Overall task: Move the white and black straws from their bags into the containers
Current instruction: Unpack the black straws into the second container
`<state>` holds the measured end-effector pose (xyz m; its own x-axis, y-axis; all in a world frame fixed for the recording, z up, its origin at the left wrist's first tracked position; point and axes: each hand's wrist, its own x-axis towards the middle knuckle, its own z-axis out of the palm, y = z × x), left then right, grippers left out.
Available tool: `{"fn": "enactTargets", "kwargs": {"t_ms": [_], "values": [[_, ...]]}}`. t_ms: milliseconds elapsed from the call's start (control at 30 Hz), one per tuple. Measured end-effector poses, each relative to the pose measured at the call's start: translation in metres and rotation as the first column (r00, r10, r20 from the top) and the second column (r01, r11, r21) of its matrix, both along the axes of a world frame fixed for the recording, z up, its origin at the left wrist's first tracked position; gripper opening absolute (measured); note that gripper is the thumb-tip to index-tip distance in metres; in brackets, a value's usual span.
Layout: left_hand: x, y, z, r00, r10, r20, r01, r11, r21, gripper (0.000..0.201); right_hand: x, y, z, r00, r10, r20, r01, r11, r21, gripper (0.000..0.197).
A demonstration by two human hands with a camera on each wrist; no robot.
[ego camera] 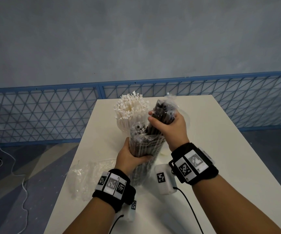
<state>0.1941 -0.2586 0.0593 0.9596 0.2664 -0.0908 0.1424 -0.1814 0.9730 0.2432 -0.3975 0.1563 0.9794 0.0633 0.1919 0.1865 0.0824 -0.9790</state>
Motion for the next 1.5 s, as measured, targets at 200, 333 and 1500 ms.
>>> {"fn": "enactTargets", "kwargs": {"t_ms": [200,333,1500], "values": [[0.001,-0.001,0.0,1.0,0.004,-0.022,-0.004,1.0,-0.007,0.088,0.003,-0.007,0.028,0.994,-0.032,0.107,0.016,0.988,0.153,0.039],[0.005,-0.001,0.0,1.0,0.018,-0.02,-0.018,1.0,-0.017,0.092,-0.003,-0.003,0.014,0.998,0.001,0.07,-0.001,1.0,-0.001,0.058],[0.006,0.008,0.002,0.986,0.16,-0.048,-0.166,0.969,-0.182,0.1,0.073,-0.098,0.04,0.846,-0.352,-0.401,0.527,0.672,0.521,0.011]]}}
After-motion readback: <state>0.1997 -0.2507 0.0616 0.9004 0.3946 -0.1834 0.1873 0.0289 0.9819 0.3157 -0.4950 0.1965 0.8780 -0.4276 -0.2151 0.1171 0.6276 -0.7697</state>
